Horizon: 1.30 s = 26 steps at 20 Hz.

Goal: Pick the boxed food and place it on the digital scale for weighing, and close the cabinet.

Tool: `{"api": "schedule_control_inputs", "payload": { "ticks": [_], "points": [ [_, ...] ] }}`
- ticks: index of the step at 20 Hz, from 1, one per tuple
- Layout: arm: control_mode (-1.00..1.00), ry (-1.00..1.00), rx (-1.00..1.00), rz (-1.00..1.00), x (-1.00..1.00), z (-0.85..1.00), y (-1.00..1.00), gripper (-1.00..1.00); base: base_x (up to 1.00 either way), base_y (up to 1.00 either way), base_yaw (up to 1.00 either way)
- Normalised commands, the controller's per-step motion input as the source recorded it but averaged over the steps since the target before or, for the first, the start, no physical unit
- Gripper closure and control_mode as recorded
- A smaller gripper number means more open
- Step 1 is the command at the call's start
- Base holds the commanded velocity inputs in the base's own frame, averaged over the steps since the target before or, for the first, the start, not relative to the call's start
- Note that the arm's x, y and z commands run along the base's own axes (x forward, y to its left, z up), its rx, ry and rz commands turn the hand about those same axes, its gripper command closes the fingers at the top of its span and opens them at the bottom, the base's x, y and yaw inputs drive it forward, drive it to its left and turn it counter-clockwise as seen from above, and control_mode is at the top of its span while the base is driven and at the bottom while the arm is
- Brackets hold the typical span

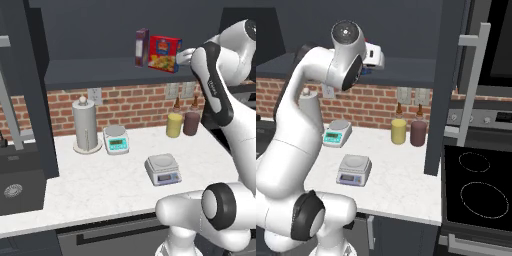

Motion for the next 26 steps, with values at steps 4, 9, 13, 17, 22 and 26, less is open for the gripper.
{"api": "schedule_control_inputs", "payload": {
  "ticks": [4, 9, 13, 17, 22, 26],
  "points": [
    [-1.00, -0.04, 0.00, 0.03, 0.65, -0.05, -0.10, -1.00, 0.00, 0.00, 0.00],
    [-1.00, -0.01, 0.00, 0.05, 0.60, -0.02, -0.14, -1.00, 0.00, 0.00, 0.00],
    [-1.00, 0.00, 0.00, 0.08, 0.46, 0.00, -0.03, -1.00, 0.00, 0.00, 0.00],
    [-1.00, 0.00, 0.01, 0.08, 0.33, 0.00, 0.01, -1.00, 0.00, 0.00, 0.00],
    [-1.00, 0.00, 0.00, 0.10, 0.31, 0.00, 0.06, -1.00, 0.00, 0.00, 0.00],
    [-1.00, 0.00, 0.00, 0.12, 0.28, 0.00, 0.08, -1.00, 0.00, 0.00, 0.00]
  ]
}}
